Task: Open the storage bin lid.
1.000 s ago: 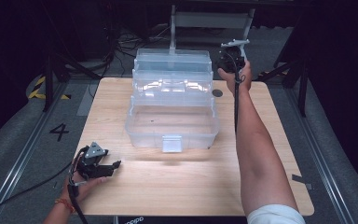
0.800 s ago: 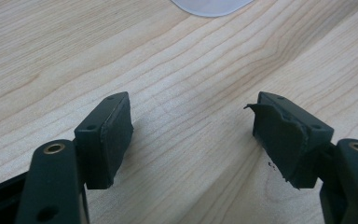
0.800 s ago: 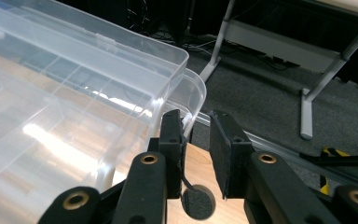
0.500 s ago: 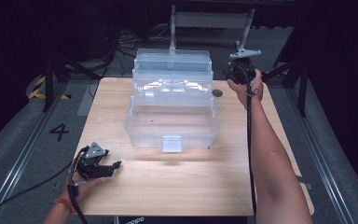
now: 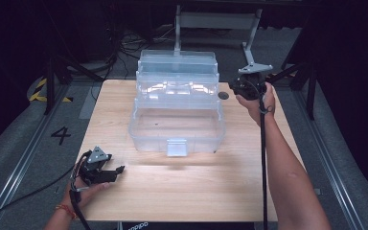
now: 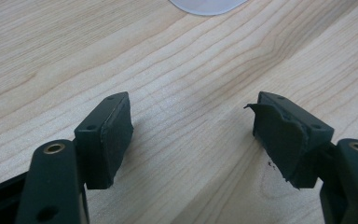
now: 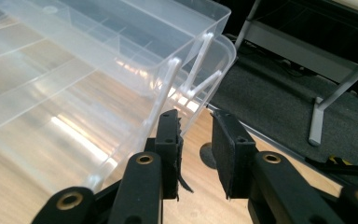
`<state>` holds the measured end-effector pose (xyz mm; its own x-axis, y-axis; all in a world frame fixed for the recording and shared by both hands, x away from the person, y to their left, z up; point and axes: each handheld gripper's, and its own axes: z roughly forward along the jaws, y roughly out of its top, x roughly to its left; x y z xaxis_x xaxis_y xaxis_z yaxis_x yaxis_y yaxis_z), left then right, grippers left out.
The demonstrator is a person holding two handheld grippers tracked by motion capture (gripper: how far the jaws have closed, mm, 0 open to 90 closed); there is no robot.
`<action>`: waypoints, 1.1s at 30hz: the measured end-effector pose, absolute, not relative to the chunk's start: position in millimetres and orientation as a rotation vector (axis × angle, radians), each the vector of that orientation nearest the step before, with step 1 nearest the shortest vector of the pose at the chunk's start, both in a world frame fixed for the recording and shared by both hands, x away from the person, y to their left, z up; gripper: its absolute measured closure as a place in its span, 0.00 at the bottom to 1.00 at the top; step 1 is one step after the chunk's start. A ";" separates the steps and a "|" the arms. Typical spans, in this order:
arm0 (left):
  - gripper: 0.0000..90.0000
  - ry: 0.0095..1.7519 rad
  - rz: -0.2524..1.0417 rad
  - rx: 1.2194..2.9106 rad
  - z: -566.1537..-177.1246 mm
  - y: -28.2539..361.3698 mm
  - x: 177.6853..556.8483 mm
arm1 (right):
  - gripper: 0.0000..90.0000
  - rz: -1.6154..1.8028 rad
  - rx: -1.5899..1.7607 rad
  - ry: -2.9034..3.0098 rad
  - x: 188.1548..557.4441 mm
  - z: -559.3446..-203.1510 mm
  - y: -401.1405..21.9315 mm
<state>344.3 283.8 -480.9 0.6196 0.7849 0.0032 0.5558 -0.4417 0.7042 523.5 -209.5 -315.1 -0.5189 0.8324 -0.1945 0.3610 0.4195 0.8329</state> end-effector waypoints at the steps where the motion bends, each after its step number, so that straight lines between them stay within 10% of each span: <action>1: 0.32 1.040 0.441 2.170 -480.8 284.2 344.4 | 0.80 1.005 1.006 2.075 520.8 -316.4 -210.2; 33: 0.32 1.064 0.434 2.160 -481.0 283.2 342.7 | 0.52 1.011 0.940 2.189 444.3 -354.0 -251.2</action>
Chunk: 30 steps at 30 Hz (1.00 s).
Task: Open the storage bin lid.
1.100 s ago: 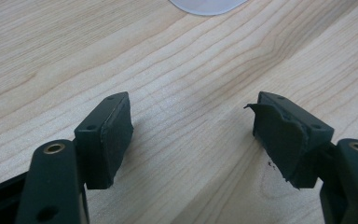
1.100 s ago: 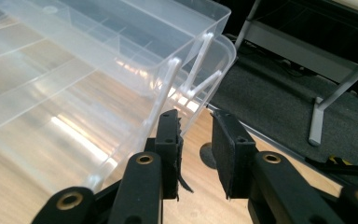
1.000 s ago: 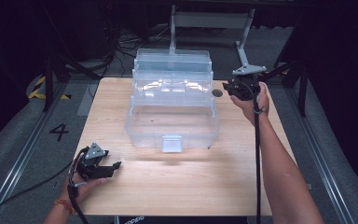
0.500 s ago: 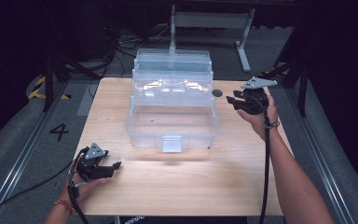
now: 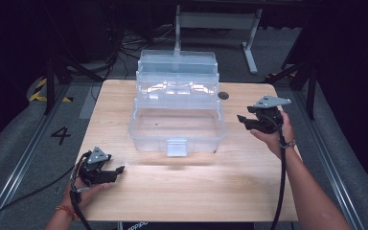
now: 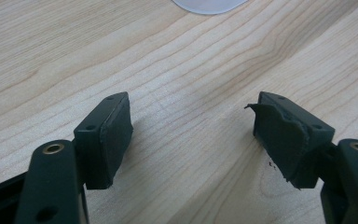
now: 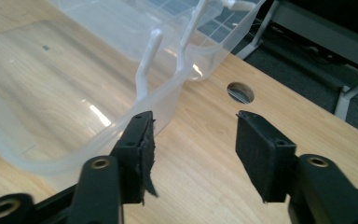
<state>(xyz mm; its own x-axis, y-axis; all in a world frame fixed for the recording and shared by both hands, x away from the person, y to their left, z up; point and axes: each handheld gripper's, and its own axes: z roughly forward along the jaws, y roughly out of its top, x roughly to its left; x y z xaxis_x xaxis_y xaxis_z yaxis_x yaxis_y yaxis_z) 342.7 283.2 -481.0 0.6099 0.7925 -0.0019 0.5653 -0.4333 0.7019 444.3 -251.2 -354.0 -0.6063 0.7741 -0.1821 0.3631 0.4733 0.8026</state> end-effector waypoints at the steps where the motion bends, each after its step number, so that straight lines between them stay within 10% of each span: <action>1: 0.32 1.066 0.432 2.158 -481.0 283.0 342.6 | 0.51 1.001 0.937 2.183 441.3 -356.8 -252.6; 30: 0.31 1.068 0.431 2.158 -480.9 283.1 342.6 | 0.40 0.887 0.980 2.253 381.2 -429.9 -300.4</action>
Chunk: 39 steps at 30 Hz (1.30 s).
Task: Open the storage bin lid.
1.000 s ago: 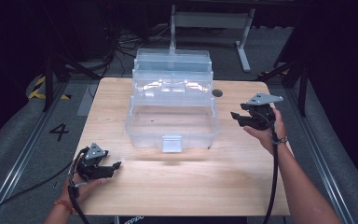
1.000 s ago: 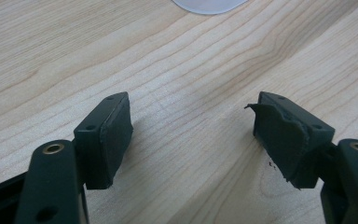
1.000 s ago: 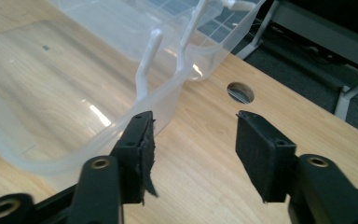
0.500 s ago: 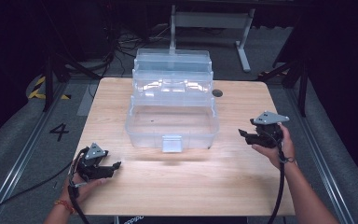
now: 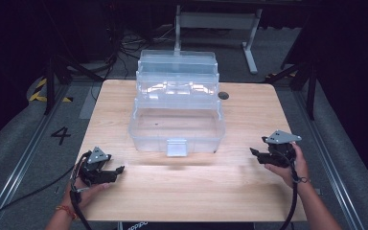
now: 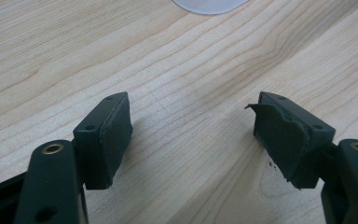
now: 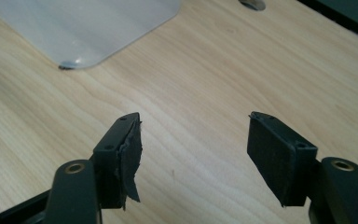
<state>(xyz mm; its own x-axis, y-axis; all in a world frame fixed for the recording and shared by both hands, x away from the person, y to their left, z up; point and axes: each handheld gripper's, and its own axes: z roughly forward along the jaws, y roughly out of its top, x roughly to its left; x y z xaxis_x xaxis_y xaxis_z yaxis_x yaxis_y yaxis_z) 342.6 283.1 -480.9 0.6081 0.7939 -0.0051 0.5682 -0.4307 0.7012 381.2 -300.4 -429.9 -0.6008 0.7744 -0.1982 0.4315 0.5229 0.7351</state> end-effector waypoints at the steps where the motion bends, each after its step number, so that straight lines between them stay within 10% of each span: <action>1: 0.31 1.068 0.431 2.159 -480.8 283.2 342.7 | 0.39 0.882 0.983 2.254 379.5 -432.6 -301.8; 39: 0.27 1.056 0.429 2.167 -481.2 283.8 340.4 | 0.27 1.018 1.224 2.249 350.4 -486.2 -344.6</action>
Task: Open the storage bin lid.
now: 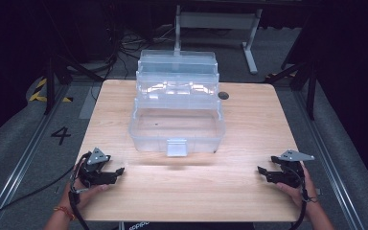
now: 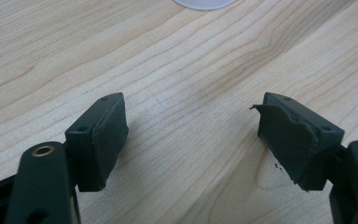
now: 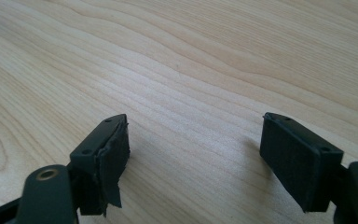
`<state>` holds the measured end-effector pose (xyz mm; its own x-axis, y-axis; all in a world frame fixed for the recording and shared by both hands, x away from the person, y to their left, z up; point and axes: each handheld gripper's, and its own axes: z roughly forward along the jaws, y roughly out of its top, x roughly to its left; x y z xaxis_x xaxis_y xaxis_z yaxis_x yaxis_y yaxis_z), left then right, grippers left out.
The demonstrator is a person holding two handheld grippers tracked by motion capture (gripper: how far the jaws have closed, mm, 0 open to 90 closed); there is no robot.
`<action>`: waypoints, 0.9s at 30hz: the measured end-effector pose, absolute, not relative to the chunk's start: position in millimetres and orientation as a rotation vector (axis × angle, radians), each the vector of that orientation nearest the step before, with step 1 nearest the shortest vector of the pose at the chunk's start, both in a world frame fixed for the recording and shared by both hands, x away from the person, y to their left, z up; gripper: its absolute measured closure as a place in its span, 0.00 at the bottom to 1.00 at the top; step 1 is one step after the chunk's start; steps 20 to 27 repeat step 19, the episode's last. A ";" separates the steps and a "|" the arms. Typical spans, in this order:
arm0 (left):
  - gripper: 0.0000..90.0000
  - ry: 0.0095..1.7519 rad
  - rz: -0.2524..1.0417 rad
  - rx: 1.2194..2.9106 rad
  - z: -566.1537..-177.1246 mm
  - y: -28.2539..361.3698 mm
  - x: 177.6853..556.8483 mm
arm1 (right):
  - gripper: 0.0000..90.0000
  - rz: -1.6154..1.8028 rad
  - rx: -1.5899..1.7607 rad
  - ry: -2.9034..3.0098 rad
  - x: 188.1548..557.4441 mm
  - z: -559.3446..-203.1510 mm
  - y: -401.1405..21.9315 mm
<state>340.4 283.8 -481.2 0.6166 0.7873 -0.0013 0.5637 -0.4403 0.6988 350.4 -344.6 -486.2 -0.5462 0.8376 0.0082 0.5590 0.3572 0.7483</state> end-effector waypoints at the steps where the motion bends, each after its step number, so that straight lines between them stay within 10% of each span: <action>1: 0.27 1.057 0.426 2.169 -481.2 283.6 340.5 | 0.27 1.018 1.223 2.249 350.5 -486.2 -344.6; 27: 0.25 1.056 0.441 2.177 -480.8 283.5 341.4 | 0.26 1.017 1.223 2.251 350.9 -486.2 -344.8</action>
